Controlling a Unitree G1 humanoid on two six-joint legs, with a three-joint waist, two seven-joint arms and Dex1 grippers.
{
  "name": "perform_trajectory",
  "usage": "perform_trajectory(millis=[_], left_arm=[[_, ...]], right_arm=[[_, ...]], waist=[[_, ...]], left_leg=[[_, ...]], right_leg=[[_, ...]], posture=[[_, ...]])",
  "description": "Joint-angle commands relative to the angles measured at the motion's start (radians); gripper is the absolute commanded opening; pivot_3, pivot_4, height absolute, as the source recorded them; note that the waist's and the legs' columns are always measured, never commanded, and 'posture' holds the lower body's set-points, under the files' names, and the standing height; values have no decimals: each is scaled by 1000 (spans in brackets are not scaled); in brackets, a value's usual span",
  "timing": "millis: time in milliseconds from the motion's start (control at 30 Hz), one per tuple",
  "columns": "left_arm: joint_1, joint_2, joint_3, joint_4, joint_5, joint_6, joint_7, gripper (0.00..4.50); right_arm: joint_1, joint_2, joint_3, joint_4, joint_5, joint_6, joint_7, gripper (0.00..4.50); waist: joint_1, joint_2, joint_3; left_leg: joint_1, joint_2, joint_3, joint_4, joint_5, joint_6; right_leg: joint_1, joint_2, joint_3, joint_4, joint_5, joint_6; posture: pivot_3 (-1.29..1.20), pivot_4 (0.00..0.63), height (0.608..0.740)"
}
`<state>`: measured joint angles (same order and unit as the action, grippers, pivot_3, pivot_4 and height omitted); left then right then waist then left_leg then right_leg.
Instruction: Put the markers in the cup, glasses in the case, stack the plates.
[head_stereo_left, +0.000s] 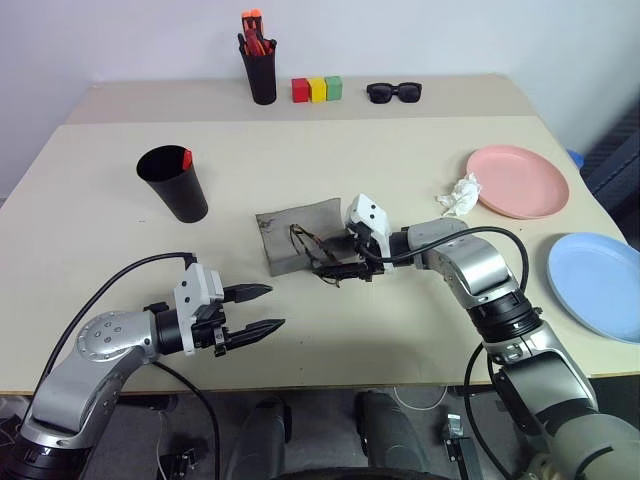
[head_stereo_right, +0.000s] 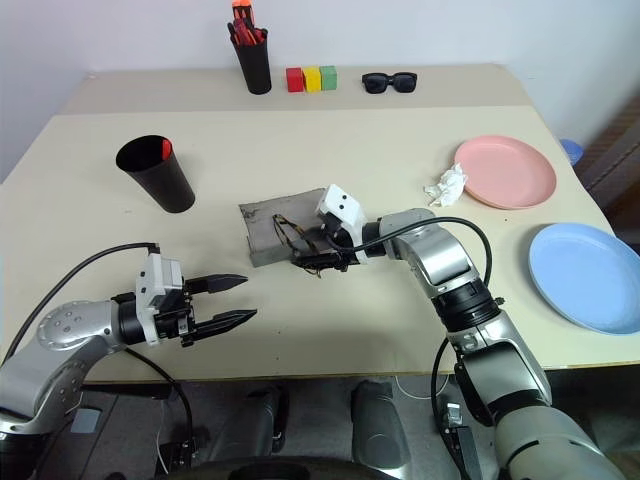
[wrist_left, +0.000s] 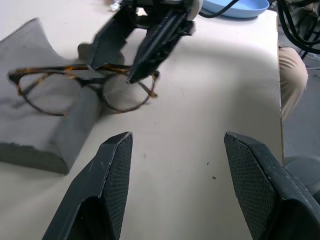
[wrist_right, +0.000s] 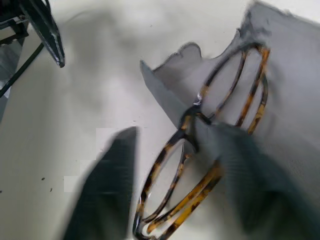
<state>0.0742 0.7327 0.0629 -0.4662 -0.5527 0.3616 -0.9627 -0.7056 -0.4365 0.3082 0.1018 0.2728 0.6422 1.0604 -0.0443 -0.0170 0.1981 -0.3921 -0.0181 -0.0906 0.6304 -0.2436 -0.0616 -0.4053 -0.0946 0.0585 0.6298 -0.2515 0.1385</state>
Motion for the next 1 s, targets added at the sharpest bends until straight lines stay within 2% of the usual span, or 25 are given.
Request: perform_trajectory(millis=[33,567,1000], left_arm=[[0,-3,8,-26,-1,-17,-4,2962],[2,-10,8,-27,5,-20,4,2962],[11,-13,9,-33,9,-26,12,2962]], right_arm=[[10,-14,-8,-56,-2,9,-7,3294],[49,-27,28,-108,-30,51,-23,3294],[80,2,43,-69,-152,-95,-149,3294]], waist=[[0,0,0],[0,0,0],[1,0,0]], left_leg=[[0,0,0,0,0,0],[0,0,0,0,0,0],[0,0,0,0,0,0]], right_leg=[[0,0,0,0,0,0],[0,0,0,0,0,0],[0,0,0,0,0,0]], posture=[[0,150,740],[0,150,740],[0,150,740]])
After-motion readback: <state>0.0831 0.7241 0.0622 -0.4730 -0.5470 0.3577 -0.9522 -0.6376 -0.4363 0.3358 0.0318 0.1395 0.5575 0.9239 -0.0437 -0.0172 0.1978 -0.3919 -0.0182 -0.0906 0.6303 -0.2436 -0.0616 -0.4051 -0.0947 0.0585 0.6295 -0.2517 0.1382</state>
